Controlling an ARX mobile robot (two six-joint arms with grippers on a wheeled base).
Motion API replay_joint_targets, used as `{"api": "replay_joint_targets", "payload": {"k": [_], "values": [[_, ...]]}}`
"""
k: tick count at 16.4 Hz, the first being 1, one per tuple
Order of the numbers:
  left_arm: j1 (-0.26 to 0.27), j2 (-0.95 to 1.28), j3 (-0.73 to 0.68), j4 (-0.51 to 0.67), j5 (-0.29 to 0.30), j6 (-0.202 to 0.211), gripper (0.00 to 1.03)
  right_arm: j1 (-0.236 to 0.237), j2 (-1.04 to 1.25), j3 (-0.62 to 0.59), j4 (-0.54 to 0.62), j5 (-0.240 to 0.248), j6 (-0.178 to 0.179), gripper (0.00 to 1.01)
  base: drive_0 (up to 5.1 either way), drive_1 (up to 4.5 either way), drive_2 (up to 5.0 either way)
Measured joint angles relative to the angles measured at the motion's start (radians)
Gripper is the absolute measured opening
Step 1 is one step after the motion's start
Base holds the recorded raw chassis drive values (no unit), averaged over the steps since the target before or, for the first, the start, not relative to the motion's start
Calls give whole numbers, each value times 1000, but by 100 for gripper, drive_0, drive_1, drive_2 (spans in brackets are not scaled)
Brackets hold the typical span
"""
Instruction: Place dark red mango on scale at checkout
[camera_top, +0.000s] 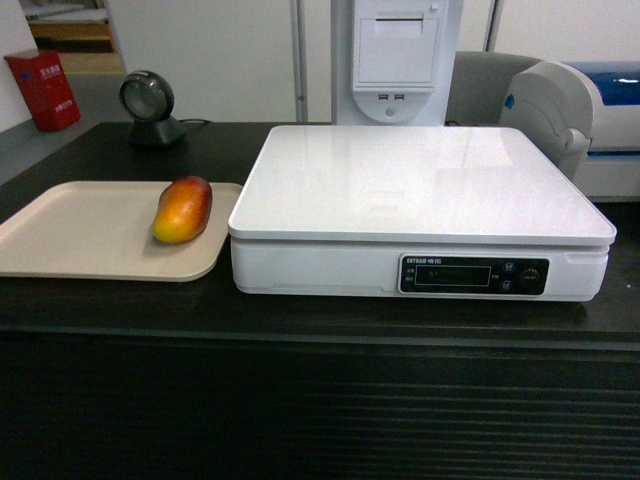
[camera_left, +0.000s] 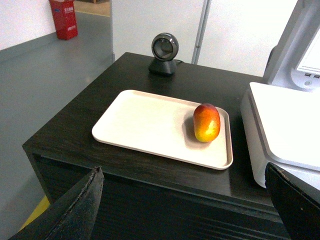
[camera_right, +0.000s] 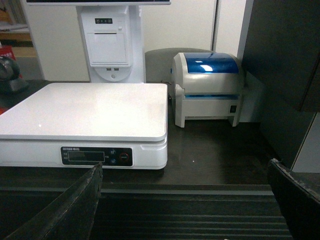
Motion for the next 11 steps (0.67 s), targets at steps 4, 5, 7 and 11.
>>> {"api": "replay_joint_targets", "payload": {"k": [4, 5, 7, 11], "values": [[135, 351, 97, 284, 233, 39, 98, 0, 0, 0, 0, 0, 0, 98, 0, 0, 0], [142, 391, 117, 307, 255, 43, 98, 0, 0, 0, 0, 0, 0, 98, 0, 0, 0], [157, 603, 232, 397, 349, 74, 98, 0, 0, 0, 0, 0, 0, 98, 0, 0, 0], [166, 1099, 592, 301, 472, 122, 98, 0, 0, 0, 0, 0, 0, 98, 0, 0, 0]]}}
